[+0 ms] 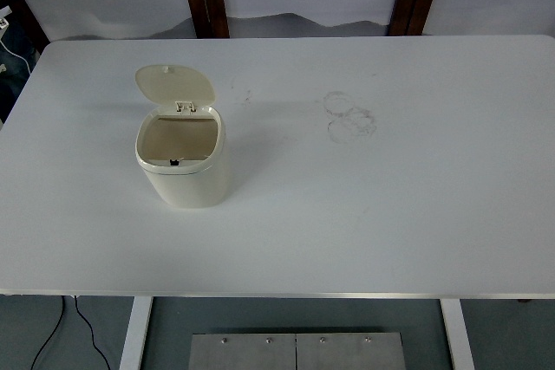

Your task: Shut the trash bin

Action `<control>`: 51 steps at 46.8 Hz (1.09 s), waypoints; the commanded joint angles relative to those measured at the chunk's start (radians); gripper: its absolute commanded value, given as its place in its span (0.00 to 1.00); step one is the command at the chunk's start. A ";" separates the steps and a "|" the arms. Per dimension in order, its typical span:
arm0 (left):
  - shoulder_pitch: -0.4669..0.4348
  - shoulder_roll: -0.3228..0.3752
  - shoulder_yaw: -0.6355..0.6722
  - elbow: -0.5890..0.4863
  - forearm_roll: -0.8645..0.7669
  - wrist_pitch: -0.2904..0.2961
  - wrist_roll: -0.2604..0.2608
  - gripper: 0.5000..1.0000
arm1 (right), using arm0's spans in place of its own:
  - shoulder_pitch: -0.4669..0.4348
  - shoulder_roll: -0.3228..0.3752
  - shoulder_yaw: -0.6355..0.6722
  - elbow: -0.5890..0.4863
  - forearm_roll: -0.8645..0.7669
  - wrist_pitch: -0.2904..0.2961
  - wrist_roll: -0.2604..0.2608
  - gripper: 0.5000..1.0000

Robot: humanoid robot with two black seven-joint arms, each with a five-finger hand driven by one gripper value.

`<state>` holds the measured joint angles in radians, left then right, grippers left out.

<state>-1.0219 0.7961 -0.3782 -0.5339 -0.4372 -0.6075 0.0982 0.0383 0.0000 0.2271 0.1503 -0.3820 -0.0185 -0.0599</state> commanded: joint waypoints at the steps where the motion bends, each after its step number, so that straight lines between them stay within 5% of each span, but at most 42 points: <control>1: 0.006 0.000 -0.001 0.000 0.000 0.000 0.000 1.00 | 0.000 0.000 0.000 0.000 0.000 0.000 0.000 0.99; 51: 0.013 -0.015 0.001 -0.001 0.005 0.037 0.000 1.00 | -0.001 0.000 0.000 0.000 0.000 0.000 0.000 0.99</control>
<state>-1.0080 0.7815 -0.3774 -0.5356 -0.4325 -0.5721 0.0982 0.0370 0.0000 0.2262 0.1503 -0.3820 -0.0185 -0.0599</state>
